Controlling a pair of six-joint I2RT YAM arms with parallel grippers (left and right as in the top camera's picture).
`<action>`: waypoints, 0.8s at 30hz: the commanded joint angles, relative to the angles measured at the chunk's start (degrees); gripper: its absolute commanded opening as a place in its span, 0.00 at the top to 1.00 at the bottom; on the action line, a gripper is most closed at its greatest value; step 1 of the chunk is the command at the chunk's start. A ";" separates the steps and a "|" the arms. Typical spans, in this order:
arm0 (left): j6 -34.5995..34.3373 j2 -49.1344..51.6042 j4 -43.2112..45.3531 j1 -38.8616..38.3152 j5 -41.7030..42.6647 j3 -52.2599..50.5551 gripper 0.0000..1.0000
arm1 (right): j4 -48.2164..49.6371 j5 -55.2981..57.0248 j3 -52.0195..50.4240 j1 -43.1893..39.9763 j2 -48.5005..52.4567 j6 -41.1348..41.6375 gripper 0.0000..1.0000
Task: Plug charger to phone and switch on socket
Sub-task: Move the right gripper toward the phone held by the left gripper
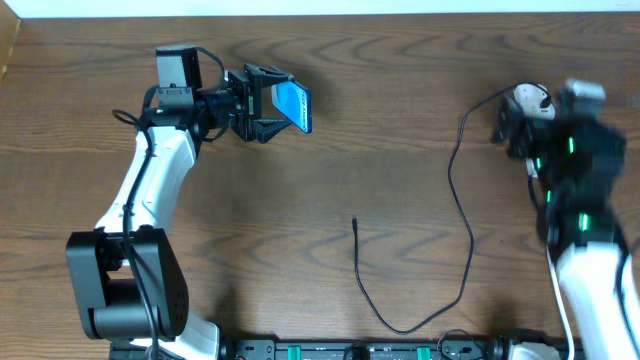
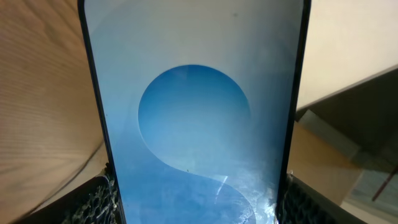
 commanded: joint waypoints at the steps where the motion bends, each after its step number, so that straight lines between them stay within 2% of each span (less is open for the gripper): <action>1: 0.09 -1.36 0.28 -0.04 -3.19 0.42 0.92 | -5.88 -14.69 15.69 0.04 13.73 3.48 0.01; 3: 0.09 -1.36 0.26 -0.09 -7.98 0.42 0.92 | -6.93 -19.91 22.34 1.25 19.82 5.25 0.01; 6: 0.04 -1.36 0.26 -0.09 -13.68 0.42 0.93 | -6.91 -23.54 26.93 3.32 23.96 5.25 0.01; 12: -0.57 -1.36 0.28 -1.09 -24.00 0.42 0.93 | -6.93 -27.19 31.95 7.43 29.16 7.67 0.01; 14: -0.57 -1.36 0.31 -2.34 -26.86 0.42 0.93 | -6.25 -32.28 32.89 8.13 31.56 7.82 0.01; 24: -2.67 -1.36 0.50 -5.55 -29.66 0.42 0.93 | -2.25 -53.35 37.64 8.26 42.64 14.23 0.01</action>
